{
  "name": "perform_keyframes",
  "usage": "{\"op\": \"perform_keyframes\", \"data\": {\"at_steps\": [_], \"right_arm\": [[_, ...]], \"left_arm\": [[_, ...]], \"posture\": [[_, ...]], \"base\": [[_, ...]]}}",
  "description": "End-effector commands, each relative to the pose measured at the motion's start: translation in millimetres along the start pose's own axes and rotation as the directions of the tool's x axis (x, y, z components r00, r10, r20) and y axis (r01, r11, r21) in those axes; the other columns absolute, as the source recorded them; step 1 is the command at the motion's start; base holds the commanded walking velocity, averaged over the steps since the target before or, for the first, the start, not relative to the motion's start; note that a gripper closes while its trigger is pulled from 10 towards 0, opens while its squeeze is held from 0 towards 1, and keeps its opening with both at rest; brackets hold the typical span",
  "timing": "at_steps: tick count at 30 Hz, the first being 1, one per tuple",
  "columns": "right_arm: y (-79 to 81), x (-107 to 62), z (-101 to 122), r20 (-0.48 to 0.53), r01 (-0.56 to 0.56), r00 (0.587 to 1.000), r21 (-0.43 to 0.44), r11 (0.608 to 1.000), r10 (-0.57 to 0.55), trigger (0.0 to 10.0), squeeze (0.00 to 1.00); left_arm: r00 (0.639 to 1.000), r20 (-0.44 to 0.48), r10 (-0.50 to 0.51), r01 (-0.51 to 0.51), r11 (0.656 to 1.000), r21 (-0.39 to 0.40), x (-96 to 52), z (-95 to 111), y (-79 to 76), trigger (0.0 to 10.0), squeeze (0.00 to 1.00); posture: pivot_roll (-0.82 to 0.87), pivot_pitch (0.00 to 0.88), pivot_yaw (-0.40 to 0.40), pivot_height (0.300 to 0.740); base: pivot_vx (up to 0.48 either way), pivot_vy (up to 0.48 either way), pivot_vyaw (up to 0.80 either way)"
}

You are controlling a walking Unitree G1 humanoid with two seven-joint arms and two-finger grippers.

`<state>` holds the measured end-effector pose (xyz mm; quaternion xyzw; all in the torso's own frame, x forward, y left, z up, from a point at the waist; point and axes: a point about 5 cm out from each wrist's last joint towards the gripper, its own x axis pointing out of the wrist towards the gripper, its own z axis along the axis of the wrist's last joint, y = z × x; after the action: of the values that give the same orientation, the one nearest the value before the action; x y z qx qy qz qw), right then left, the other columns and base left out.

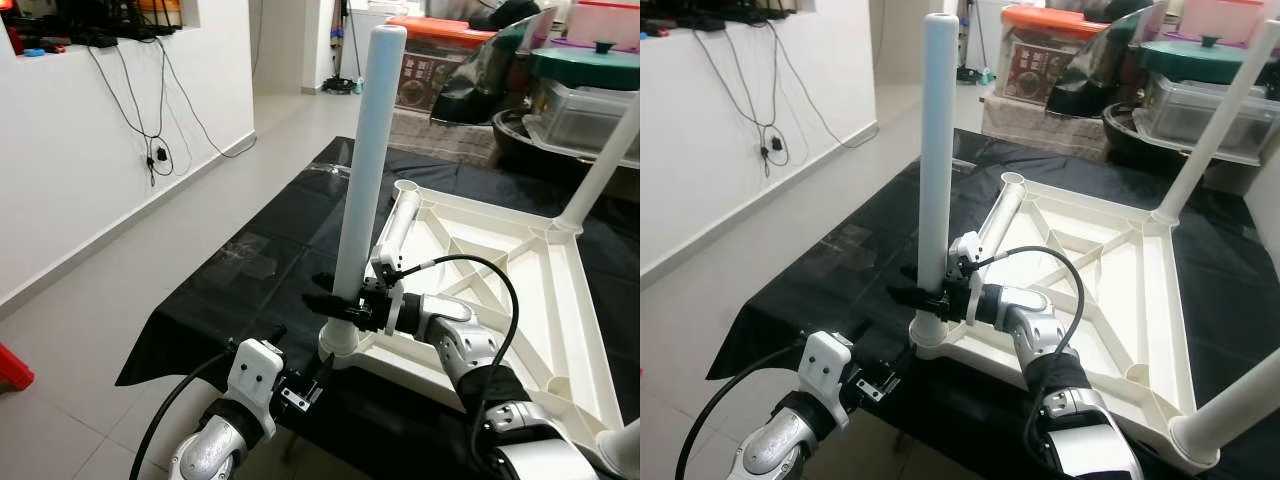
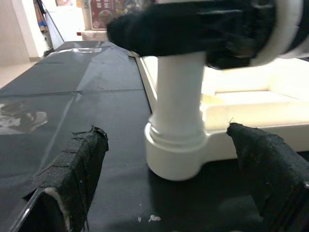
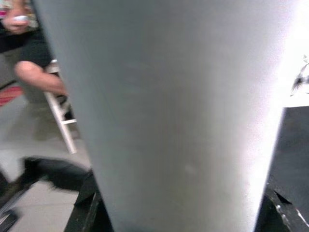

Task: Building children table

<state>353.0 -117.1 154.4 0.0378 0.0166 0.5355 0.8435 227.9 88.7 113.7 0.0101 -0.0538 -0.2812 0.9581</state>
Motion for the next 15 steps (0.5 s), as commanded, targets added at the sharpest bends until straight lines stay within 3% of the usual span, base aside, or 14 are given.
{"op": "perform_keyframes", "data": {"at_steps": [1, 3, 4, 5, 6, 8, 9, 10, 12, 13, 15], "right_arm": [[-13.3, -4.8, 3.2, 0.059, 0.188, 0.980, 0.035, 0.982, -0.190, 0.0, 0.00], [-13.3, -4.8, 3.2, 0.059, 0.188, 0.980, 0.035, 0.982, -0.190, 0.0, 0.00], [-19.6, -6.7, 4.7, 0.076, 0.284, 0.955, 0.051, 0.957, -0.287, 0.0, 0.00], [-19.6, -6.7, 4.7, 0.076, 0.284, 0.955, 0.051, 0.957, -0.287, 0.0, 0.00], [-30.9, -12.3, 5.6, 0.089, 0.466, 0.878, 0.067, 0.882, -0.470, 0.0, 0.00], [-30.9, -12.3, 5.6, 0.089, 0.466, 0.878, 0.067, 0.882, -0.470, 0.0, 0.00], [-42.4, -22.6, 5.3, 0.088, 0.651, 0.750, 0.078, 0.755, -0.656, 0.0, 0.00], [-51.8, -38.6, 5.1, 0.093, 0.817, 0.564, 0.079, 0.571, -0.820, 0.0, 0.00], [-51.8, -38.6, 5.1, 0.093, 0.817, 0.564, 0.079, 0.571, -0.820, 0.0, 0.00], [-55.7, -55.2, 2.6, 0.093, 0.920, 0.378, 0.074, 0.385, -0.921, 0.0, 0.00], [-55.7, -55.2, 2.6, 0.093, 0.920, 0.378, 0.074, 0.385, -0.921, 0.0, 0.00]], "left_arm": [[1.000, -0.004, -0.003, 0.003, 1.000, 0.000, -0.2, -0.6, -1.9, 10.0, 0.00], [1.000, -0.004, -0.003, 0.003, 1.000, 0.000, -0.2, -0.6, -1.9, 10.0, 0.00], [1.000, -0.004, -0.003, 0.003, 1.000, 0.000, -0.2, -0.6, -1.8, 10.0, 0.00], [1.000, -0.004, -0.003, 0.003, 1.000, 0.000, -0.2, -0.6, -1.8, 10.0, 0.00], [1.000, -0.004, -0.004, 0.004, 1.000, -0.001, -0.2, -0.6, -1.8, 10.0, 0.00], [1.000, -0.004, -0.004, 0.004, 1.000, -0.001, -0.2, -0.6, -1.8, 10.0, 0.00], [1.000, -0.005, -0.004, 0.004, 1.000, -0.001, -0.3, -0.8, -1.8, 10.0, 0.00], [1.000, -0.005, -0.005, 0.005, 1.000, 0.000, -0.2, -0.8, -1.9, 10.0, 0.00], [1.000, -0.005, -0.005, 0.005, 1.000, 0.000, -0.2, -0.8, -1.9, 10.0, 0.00], [1.000, -0.005, -0.004, 0.004, 1.000, 0.000, -0.2, -0.8, -1.9, 10.0, 0.00], [1.000, -0.005, -0.004, 0.004, 1.000, 0.000, -0.2, -0.8, -1.9, 10.0, 0.00]], "posture": [[0.20, 0.000, -0.081, 0.740], [0.20, 0.000, -0.081, 0.740], [0.20, 0.000, -0.081, 0.740], [0.20, 0.000, -0.081, 0.740], [0.20, 0.000, -0.081, 0.740], [0.20, 0.000, -0.081, 0.740], [0.20, 0.000, -0.080, 0.740], [0.20, 0.000, -0.083, 0.740], [0.20, 0.000, -0.083, 0.740], [0.20, 0.000, -0.083, 0.740], [0.20, 0.000, -0.083, 0.740]], "base": [[0.000, 0.000, 0.00], [0.000, 0.000, 0.00], [0.000, 0.000, 0.00], [0.000, 0.000, 0.00], [0.000, 0.000, 0.00], [0.000, 0.000, 0.00], [0.000, 0.000, 0.00], [0.000, 0.000, 0.00], [0.000, 0.000, 0.00], [0.000, 0.000, 0.00], [0.000, 0.000, 0.00]]}}
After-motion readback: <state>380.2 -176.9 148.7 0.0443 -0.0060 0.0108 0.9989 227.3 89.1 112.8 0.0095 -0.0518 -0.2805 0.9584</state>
